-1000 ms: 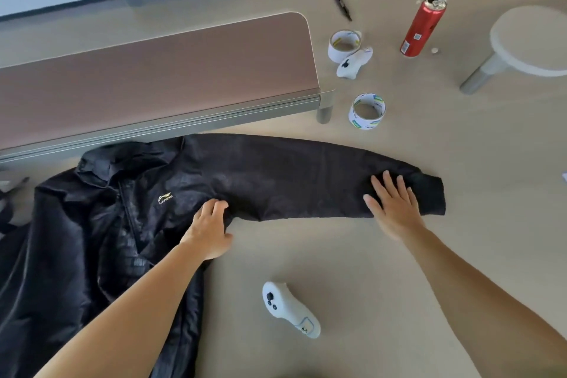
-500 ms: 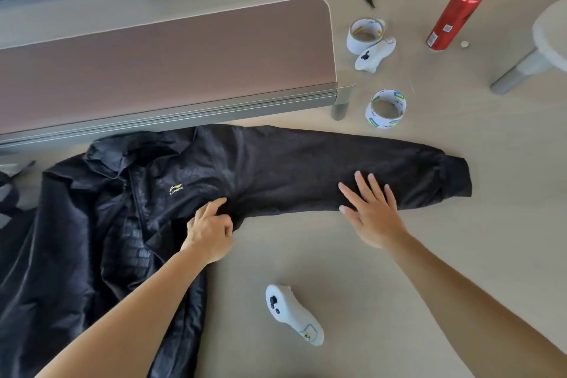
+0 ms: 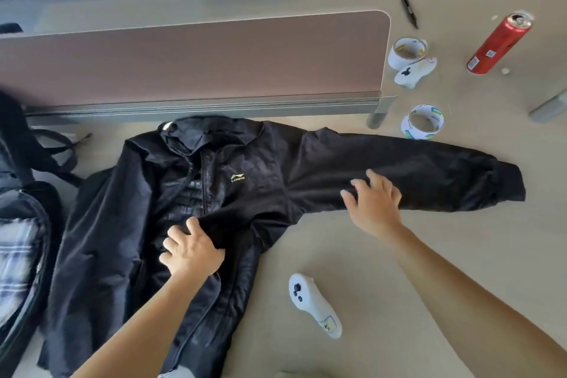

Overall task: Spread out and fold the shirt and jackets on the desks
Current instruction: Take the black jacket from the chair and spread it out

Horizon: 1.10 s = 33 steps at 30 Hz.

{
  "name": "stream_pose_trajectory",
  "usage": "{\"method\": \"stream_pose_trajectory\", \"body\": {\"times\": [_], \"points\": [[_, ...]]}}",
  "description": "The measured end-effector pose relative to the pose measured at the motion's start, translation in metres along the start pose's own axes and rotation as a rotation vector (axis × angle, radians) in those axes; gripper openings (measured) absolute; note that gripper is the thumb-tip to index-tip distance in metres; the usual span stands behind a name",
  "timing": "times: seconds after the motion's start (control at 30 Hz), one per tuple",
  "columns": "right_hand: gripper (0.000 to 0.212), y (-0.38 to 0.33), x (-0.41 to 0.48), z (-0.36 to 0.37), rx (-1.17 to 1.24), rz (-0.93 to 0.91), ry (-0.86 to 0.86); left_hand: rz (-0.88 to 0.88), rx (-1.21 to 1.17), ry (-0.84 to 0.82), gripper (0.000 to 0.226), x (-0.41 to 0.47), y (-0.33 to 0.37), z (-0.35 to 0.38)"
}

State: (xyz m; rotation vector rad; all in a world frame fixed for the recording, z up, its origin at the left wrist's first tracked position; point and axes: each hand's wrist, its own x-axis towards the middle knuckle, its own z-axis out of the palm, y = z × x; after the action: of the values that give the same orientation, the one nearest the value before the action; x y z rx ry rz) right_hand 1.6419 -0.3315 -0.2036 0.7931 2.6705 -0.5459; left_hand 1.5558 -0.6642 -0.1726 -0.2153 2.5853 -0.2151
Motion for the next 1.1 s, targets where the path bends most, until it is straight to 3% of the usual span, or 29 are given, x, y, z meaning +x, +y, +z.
{"method": "stream_pose_trajectory", "body": {"times": [0.13,0.2,0.27,0.37,0.47,0.57,0.63,0.67,0.73,0.8,0.83,0.9,0.97,1.03,1.1], "points": [[0.036,-0.088,-0.054,0.031,0.135,-0.333,-0.060,-0.163,-0.443,-0.273,0.076,0.000,-0.032,-0.009],[0.026,-0.121,-0.080,0.041,0.190,-0.378,-0.126,-0.217,-0.612,-0.406,0.064,-0.003,-0.048,-0.013],[0.024,-0.142,-0.101,0.051,0.265,-0.317,-0.271,-0.200,-0.737,-0.462,0.031,-0.003,-0.063,-0.014],[0.025,-0.161,-0.124,0.074,0.454,-0.078,-0.465,-0.142,-0.905,-0.576,0.031,-0.009,-0.089,-0.013],[0.027,-0.176,-0.137,0.102,0.663,0.186,-0.546,0.066,-0.632,-0.710,0.042,-0.025,-0.101,-0.001],[0.026,-0.186,-0.149,0.127,0.736,0.310,-0.549,0.320,-0.155,-0.504,0.032,-0.031,-0.101,0.026],[0.018,-0.186,-0.156,0.142,0.741,0.278,-0.474,0.381,-0.055,-0.374,0.036,-0.033,-0.100,0.032],[0.016,-0.188,-0.161,0.142,0.764,0.265,-0.444,0.356,-0.113,-0.397,0.048,-0.033,-0.103,0.033],[0.019,-0.186,-0.169,0.146,0.815,0.246,-0.388,0.316,-0.171,-0.511,0.091,-0.030,-0.112,0.035],[0.021,-0.185,-0.178,0.144,0.863,0.224,-0.365,0.390,-0.035,-0.489,0.112,-0.035,-0.119,0.035],[0.021,-0.184,-0.181,0.145,0.890,0.214,-0.363,0.439,0.022,-0.413,0.108,-0.036,-0.123,0.040],[0.023,-0.182,-0.191,0.140,0.930,0.218,-0.349,0.551,0.078,-0.282,0.075,-0.039,-0.127,0.046],[0.027,-0.180,-0.203,0.128,0.977,0.276,-0.290,0.608,-0.039,-0.258,0.043,-0.044,-0.129,0.048],[0.022,-0.166,-0.213,0.118,0.999,0.363,-0.210,0.570,-0.265,-0.349,0.028,-0.047,-0.134,0.045],[0.021,-0.147,-0.222,0.112,0.913,0.476,-0.094,0.569,-0.414,-0.539,0.014,-0.050,-0.137,0.046]]}}
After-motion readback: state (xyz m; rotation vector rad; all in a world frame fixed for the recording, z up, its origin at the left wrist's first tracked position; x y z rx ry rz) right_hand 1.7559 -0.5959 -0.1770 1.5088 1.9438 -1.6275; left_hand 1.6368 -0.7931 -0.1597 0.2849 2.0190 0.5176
